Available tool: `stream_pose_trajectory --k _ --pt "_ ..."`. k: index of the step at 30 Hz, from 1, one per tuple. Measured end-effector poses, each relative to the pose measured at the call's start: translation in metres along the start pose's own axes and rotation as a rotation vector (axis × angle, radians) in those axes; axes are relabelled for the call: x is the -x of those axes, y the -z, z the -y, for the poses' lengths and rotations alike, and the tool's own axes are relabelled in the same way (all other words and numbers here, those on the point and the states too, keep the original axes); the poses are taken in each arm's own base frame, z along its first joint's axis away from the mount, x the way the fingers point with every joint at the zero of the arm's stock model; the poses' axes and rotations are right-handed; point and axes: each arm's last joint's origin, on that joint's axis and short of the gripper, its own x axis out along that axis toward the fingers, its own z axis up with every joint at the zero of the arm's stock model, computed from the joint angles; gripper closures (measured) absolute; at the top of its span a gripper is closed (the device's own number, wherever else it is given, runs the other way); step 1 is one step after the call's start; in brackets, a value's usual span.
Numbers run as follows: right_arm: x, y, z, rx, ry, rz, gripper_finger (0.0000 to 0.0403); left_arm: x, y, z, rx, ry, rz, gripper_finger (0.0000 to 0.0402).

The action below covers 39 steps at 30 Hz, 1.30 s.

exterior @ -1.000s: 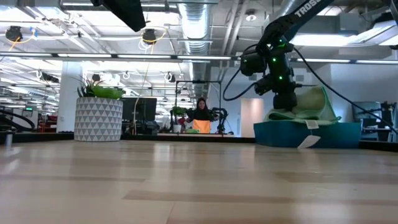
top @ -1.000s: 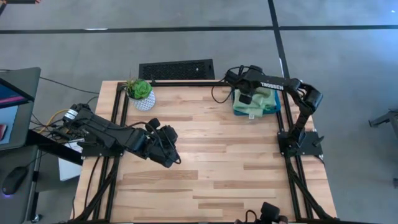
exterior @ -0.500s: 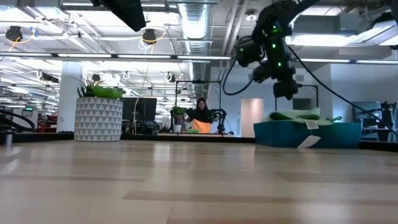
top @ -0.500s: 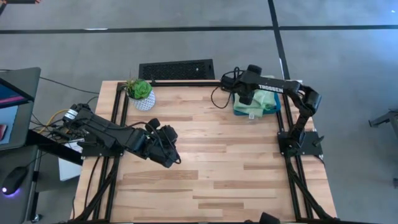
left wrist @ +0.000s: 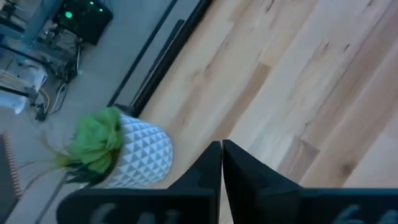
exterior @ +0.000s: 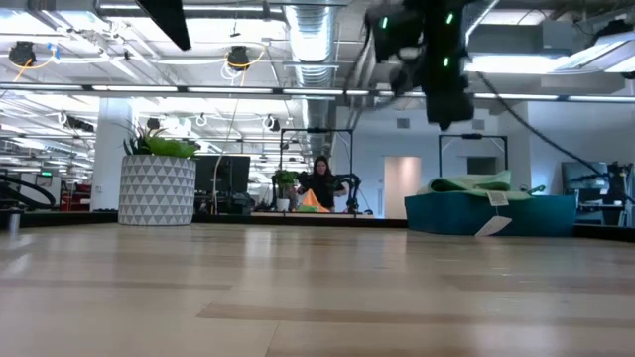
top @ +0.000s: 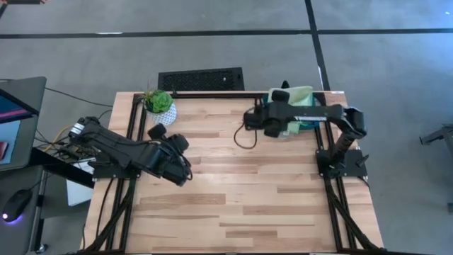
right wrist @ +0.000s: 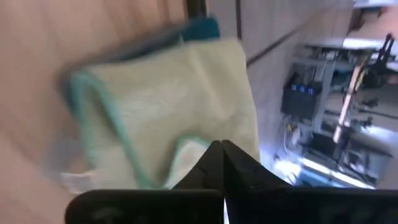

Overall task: Fold microfiber towels
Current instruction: Return to Home Position

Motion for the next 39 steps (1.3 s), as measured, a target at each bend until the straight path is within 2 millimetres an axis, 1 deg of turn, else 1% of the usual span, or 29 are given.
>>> stream_pose_trajectory --k 2,4,8,11,13,15,17,19,22,26,32,39 --pt "0.019 0.007 -0.004 -0.047 -0.011 0.07 0.0382 0.004 0.002 -0.009 -0.004 0.008 0.008 0.0395" --pt "0.038 0.016 -0.008 -0.088 -0.061 0.135 0.038 0.007 0.005 -0.019 -0.006 0.025 0.037 0.0399" --pt "0.078 0.042 -0.011 -0.128 -0.188 0.307 0.0395 0.004 0.02 -0.039 0.018 0.095 0.11 0.0401" --pt "0.106 0.057 -0.015 -0.144 -0.301 0.47 0.0395 -0.002 0.032 -0.05 0.051 0.21 0.189 0.0401" --pt "0.123 0.068 -0.018 -0.144 -0.362 0.587 0.039 -0.005 0.039 -0.054 0.043 0.324 0.257 0.0401" --pt "0.135 0.077 -0.025 -0.131 -0.403 0.715 0.0388 -0.008 0.045 -0.057 0.034 0.423 0.363 0.0401" --pt "0.141 0.087 -0.033 -0.103 -0.445 0.833 0.0389 -0.012 0.052 -0.061 0.014 0.515 0.467 0.0401" --pt "0.143 0.095 -0.04 -0.081 -0.494 0.939 0.0394 -0.017 0.058 -0.065 -0.002 0.583 0.562 0.0401" --pt "0.138 0.106 -0.05 -0.065 -0.552 1.073 0.0398 -0.024 0.07 -0.075 0.027 0.646 0.678 0.0401" --pt "0.119 0.117 -0.061 -0.092 -0.616 1.206 0.0395 -0.037 0.088 -0.086 0.09 0.653 0.761 0.0402" --pt "0.086 0.131 -0.071 -0.17 -0.686 1.318 0.0392 -0.05 0.115 -0.095 0.178 0.668 0.845 0.0401" --pt "0.06 0.148 -0.076 -0.253 -0.695 1.408 0.0391 -0.058 0.138 -0.104 0.217 0.635 0.924 0.0401"
